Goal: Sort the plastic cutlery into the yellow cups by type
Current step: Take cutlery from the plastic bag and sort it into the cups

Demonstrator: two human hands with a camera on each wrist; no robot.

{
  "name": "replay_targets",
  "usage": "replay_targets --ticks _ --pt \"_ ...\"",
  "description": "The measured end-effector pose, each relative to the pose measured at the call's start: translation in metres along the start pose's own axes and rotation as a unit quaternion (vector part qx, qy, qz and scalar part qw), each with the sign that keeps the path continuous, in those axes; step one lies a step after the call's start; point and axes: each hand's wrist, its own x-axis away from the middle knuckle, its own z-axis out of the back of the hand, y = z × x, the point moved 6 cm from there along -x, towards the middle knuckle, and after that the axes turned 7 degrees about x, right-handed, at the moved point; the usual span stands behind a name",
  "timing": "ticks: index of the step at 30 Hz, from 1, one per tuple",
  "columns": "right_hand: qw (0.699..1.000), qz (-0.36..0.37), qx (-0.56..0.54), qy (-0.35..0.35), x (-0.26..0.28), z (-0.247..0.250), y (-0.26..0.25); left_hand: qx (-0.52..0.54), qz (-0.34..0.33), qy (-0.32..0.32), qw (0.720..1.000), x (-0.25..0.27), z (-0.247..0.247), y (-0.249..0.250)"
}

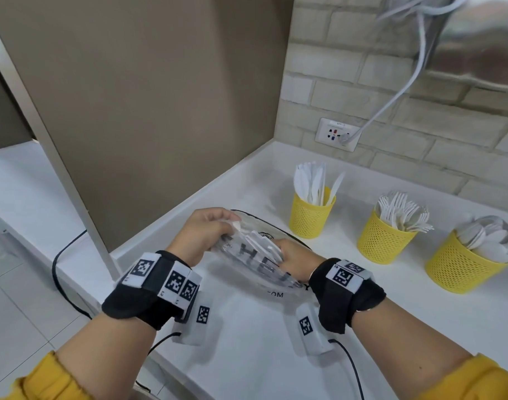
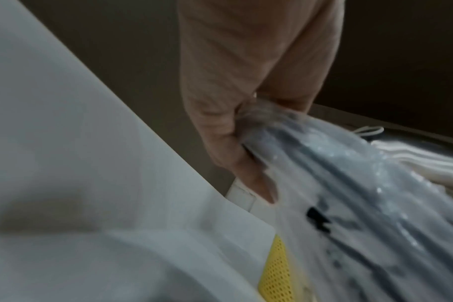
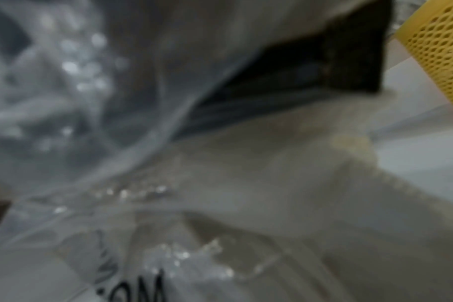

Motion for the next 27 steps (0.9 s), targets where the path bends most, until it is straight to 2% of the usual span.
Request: replay_targets --ticks 2,4,6,8,9,10,12,14,16,17,19,23,24,25,27 --pt "1.0 0.001 0.013 -0.019 -0.001 -0.003 -0.002 0.019 -0.003 0.041 0.999 -0.001 0.002 -0.004" --pt "0.998 -0.003 0.056 -0.028 -0.002 -0.003 -0.001 0.02 -0.006 0.048 0.999 -0.001 0.003 -0.006" --pt "0.993 -0.023 0.112 -0.026 -0.001 0.0 0.005 0.014 0.018 -0.019 1.0 0.0 -0.002 -0.007" --pt "0.989 -0.03 0.14 -0.028 0.002 0.003 0.006 0.023 0.074 -0.103 0.992 0.002 -0.005 -0.008" --pt "0.989 -0.025 0.141 -0.026 0.004 0.003 0.004 0.022 0.091 -0.116 0.989 0.002 -0.003 -0.007" --pt "0.991 -0.016 0.132 -0.022 0.004 0.002 0.003 0.01 0.091 -0.107 0.99 0.0 0.0 -0.004" --pt "0.998 0.001 0.07 0.004 0.005 0.004 -0.002 -0.073 0.037 -0.043 0.996 -0.004 0.007 0.004" --pt "0.998 0.019 -0.037 0.045 0.008 0.009 -0.006 -0.192 -0.031 0.021 0.981 -0.003 0.011 0.013" --pt "0.978 0.016 -0.175 0.115 0.013 0.023 -0.005 -0.275 -0.059 0.052 0.958 -0.002 0.01 0.016" --pt "0.954 0.005 -0.253 0.157 0.018 0.032 -0.003 -0.306 -0.06 0.06 0.948 -0.002 0.01 0.015" --pt "0.88 0.005 -0.406 0.245 0.026 0.052 0.003 -0.369 -0.054 0.081 0.924 -0.005 0.01 0.011" --pt "0.695 0.059 -0.621 0.358 0.041 0.076 0.011 -0.439 -0.003 0.089 0.894 -0.009 0.016 -0.01" --pt "0.661 0.06 -0.647 0.376 0.045 0.077 0.014 -0.453 0.002 0.086 0.887 -0.008 0.018 -0.014" --pt "0.639 0.056 -0.66 0.391 0.049 0.077 0.018 -0.461 -0.004 0.091 0.883 -0.007 0.019 -0.013" --pt "0.614 0.044 -0.67 0.415 0.058 0.076 0.024 -0.443 -0.043 0.119 0.888 -0.005 0.02 -0.004"
